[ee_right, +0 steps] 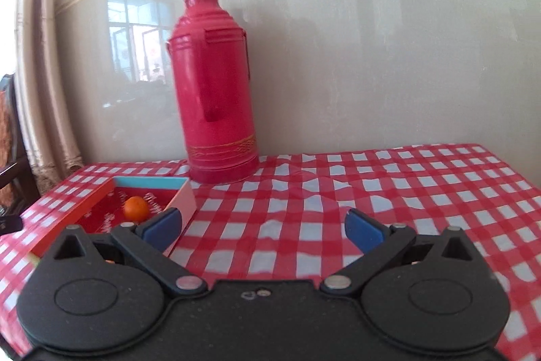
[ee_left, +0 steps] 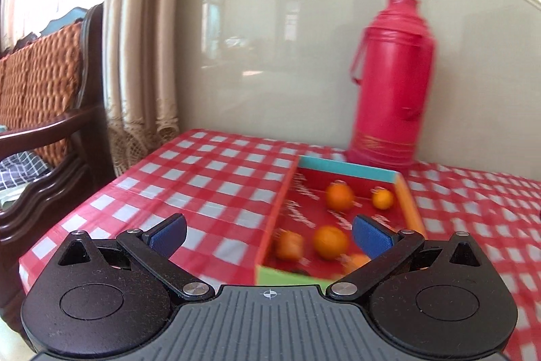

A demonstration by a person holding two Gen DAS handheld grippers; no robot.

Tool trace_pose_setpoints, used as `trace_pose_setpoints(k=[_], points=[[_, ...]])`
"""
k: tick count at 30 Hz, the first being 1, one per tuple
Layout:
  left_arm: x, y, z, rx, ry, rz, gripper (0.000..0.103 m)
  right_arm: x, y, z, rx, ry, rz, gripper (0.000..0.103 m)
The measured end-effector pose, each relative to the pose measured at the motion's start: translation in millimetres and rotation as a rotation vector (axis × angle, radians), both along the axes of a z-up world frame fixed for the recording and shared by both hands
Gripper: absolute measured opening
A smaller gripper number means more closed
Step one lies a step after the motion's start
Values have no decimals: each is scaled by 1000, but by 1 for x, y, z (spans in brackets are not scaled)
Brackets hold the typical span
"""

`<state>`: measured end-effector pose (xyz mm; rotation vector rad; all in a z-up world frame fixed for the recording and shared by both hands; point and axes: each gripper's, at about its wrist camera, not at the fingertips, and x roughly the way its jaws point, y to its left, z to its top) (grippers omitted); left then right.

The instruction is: Organize fruits

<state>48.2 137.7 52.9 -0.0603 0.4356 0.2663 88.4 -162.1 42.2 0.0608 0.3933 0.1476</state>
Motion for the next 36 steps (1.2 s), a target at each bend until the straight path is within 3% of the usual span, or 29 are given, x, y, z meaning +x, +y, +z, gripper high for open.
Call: trace_pose_setpoints(k=[5,10,19,36], points=[[-69,-34,-4,-10,-62,-50,103,-84,-10,-12,-47,-30,11,97],[-104,-52,-21,27,-99,-65,103,-124,-6,-22,-150,-118,6,97],[-101,-59,-26,67,-82,-54,103,-114,-2,-24,-116,-88,15,97],[-99,-61,-28,66,-83,-53,103,-112,-6,-27,-91,-60,-12,97]])
